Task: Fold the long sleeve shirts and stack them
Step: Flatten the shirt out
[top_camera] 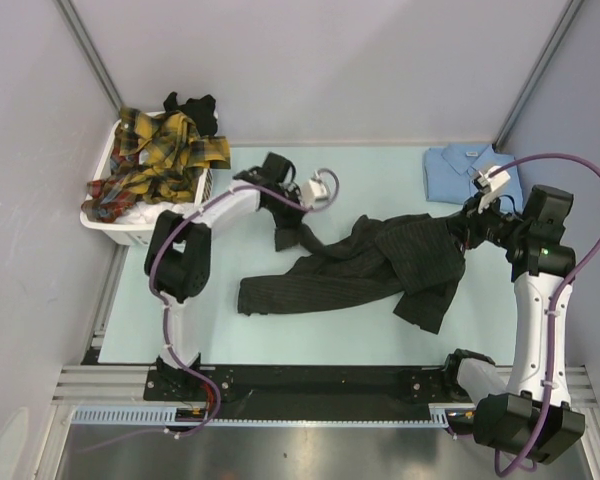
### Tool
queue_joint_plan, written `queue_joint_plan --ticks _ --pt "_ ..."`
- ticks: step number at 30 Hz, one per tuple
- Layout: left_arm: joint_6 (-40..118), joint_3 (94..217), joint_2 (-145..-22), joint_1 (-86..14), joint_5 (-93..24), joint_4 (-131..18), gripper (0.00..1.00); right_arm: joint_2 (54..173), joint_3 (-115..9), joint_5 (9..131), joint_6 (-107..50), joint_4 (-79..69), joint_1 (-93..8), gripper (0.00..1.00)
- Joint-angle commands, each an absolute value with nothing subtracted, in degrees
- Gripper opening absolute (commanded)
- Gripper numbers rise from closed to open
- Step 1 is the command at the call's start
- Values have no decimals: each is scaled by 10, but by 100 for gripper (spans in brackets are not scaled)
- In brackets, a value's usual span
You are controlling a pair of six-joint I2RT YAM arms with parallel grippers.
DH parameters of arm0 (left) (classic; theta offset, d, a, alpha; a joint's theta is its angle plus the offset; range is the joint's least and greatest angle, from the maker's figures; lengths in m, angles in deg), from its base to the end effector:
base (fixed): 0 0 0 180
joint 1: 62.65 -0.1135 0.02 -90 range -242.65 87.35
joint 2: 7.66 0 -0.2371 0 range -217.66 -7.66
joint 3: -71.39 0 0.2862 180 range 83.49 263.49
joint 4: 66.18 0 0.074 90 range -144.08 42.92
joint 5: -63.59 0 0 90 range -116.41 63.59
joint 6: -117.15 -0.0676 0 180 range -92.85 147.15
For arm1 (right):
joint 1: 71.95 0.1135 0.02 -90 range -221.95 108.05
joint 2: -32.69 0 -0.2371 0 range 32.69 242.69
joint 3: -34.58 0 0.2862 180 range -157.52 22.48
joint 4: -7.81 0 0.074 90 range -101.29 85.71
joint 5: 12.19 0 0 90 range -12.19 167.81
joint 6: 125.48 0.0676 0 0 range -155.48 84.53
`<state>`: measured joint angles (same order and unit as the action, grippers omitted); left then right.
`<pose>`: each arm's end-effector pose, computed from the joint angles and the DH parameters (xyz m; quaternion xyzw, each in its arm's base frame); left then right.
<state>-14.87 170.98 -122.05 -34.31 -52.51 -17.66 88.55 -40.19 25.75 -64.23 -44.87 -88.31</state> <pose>0.3864 -0.2422 0.1360 0.5887 0.7447 -0.1914 0.2493 0.2585 -0.0203 0.3383 -0.2911 0.7656 0.1950 0.5395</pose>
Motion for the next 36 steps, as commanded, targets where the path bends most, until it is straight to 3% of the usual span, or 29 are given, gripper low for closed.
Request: queue_joint_plan --ticks 1,2,4,5,6,9,10,11,14,23,25,26,27,28,33,36 --pt "-63 1856 -1238 -455 -481 -187 0 891 -414 259 -611 -397 -886 0" --pt "-55 1875 -1238 -466 -479 -181 0 894 -415 263 -608 -387 -886 0" --pt "-71 1865 -1211 -475 -474 -164 10 901 -421 263 -608 -386 -886 0" --pt "-87 1840 -1190 -475 -486 -163 24 904 -422 262 -607 -386 -886 0" --pt "-115 1772 -1131 -475 -501 -163 52 906 -422 261 -607 -386 -886 0" --pt "-173 1641 -1033 -474 -593 -130 93 908 -421 260 -602 -384 -886 0" --pt "-181 1615 -1015 -467 -613 -103 93 909 -421 260 -599 -382 -886 0" --pt "-189 1592 -1007 -462 -620 -89 93 911 -421 262 -598 -378 -886 0" --pt "-194 1536 -1007 -437 -618 -62 80 917 -421 262 -587 -358 -886 0" --pt "-177 1492 -1095 -402 -594 -67 77 947 -431 258 -567 -325 -886 0" --pt "-174 1498 -1107 -399 -581 -69 60 956 -427 257 -557 -315 -886 0" --pt "-170 1507 -1114 -401 -567 -68 45 960 -426 259 -551 -302 -885 0" --pt "-166 1535 -1131 -408 -547 -56 15 963 -423 261 -544 -293 -884 0" --pt "-167 1555 -1137 -416 -538 -49 1 968 -422 265 -538 -273 -884 0" --pt "-174 1747 -1103 -475 -535 0 0 1007 -447 294 -488 -236 -890 0" --pt "-221 1710 -1038 -464 -523 -6 0 1010 -469 285 -501 -265 -914 0"
